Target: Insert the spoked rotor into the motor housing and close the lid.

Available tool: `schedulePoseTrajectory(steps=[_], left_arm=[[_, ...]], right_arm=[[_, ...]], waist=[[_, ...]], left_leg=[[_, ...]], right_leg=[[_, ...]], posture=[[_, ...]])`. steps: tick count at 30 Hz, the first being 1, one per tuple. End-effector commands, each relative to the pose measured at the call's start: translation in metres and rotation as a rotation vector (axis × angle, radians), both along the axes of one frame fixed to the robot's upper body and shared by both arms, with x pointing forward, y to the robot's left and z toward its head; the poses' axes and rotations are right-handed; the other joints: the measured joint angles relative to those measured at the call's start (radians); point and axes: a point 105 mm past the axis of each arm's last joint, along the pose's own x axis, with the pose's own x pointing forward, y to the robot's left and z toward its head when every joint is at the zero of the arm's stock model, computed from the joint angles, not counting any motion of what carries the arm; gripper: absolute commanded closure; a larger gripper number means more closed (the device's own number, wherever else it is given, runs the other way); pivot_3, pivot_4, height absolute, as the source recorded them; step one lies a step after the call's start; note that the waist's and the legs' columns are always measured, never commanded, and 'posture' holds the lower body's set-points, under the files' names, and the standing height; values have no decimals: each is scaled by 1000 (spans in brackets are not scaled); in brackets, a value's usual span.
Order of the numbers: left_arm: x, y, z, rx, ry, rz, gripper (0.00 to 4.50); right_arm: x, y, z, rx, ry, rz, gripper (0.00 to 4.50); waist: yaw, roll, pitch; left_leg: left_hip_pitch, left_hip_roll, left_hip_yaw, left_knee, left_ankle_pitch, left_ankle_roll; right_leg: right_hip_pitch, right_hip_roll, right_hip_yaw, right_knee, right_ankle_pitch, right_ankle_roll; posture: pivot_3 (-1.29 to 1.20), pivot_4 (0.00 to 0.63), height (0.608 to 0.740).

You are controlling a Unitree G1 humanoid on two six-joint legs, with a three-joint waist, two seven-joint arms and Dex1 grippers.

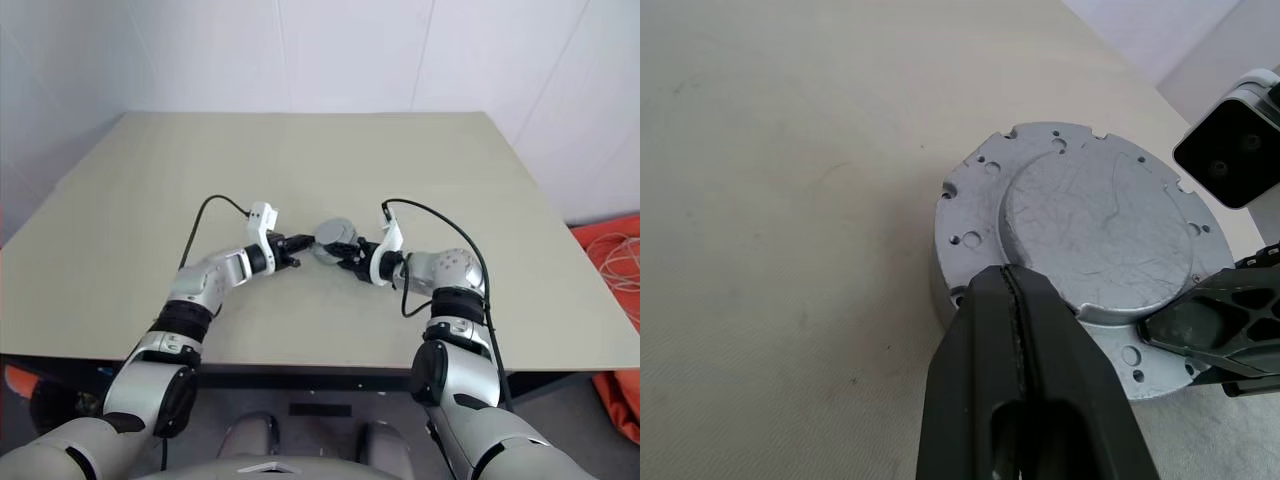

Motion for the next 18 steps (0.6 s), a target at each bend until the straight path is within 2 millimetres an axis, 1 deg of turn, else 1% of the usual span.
schedulePoseTrajectory(steps=[1,8,10,14,18], left_arm=[[-1,-10,11,-12,-41,-39,4500],[-1,-10,12,-19,-43,-36,4500],[0,-11,16,-39,-52,-32,4500],[-6,-12,36,-150,-112,-54,4500],[-28,-1,62,-314,-172,-99,4500]], right_arm=[[7,2,20,44,-79,-9,2865],[7,1,21,44,-79,-13,2866],[8,1,22,46,-81,-13,2866],[9,-1,24,50,-93,-20,2867],[12,-8,25,48,-103,-51,2919]], waist=[[1,0,0],[2,0,0],[2,0,0],[3,0,0],[3,0,0]], left_leg=[[0,0,0,0,0,0],[0,0,0,0,0,0],[0,0,0,0,0,0],[-1,0,0,1,0,0],[-4,0,0,1,0,0]], right_leg=[[0,0,0,0,0,0],[0,0,0,0,0,0],[0,0,0,0,0,0],[0,0,0,0,0,0],[-3,0,0,0,0,0]], posture=[[0,0,740],[0,0,740],[0,0,740],[0,0,740],[0,0,740]])
